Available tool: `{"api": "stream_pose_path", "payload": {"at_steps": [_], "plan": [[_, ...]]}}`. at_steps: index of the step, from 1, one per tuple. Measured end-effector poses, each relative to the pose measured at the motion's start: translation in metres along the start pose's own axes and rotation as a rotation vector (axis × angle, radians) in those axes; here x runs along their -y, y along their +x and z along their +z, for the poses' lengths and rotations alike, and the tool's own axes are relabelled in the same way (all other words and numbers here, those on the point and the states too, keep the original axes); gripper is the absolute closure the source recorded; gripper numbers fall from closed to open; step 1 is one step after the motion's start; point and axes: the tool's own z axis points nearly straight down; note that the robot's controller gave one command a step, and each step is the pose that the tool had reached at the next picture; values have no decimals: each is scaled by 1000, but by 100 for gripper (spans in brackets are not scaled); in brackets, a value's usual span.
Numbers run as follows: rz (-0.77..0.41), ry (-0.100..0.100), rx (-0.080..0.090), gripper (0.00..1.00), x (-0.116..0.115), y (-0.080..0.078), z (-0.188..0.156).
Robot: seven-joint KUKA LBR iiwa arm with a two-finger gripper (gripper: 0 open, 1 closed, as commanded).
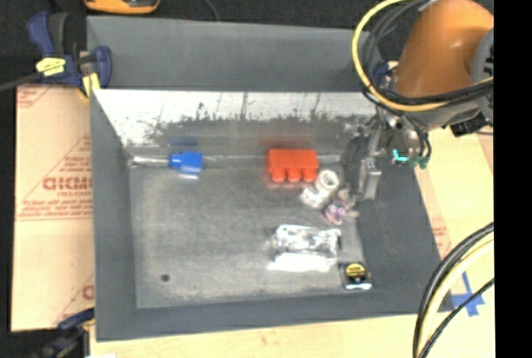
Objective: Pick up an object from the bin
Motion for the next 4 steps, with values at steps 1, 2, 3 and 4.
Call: {"api": "stream_pose_path", "payload": {"at_steps": [1,2,3,4], "plan": [[147,3,4,0,-27,63,142],[222,-2,8,0,-45,88,112],[358,-2,10,0,-63,86,113],[549,-3,5,0,-49,89,142]]}}
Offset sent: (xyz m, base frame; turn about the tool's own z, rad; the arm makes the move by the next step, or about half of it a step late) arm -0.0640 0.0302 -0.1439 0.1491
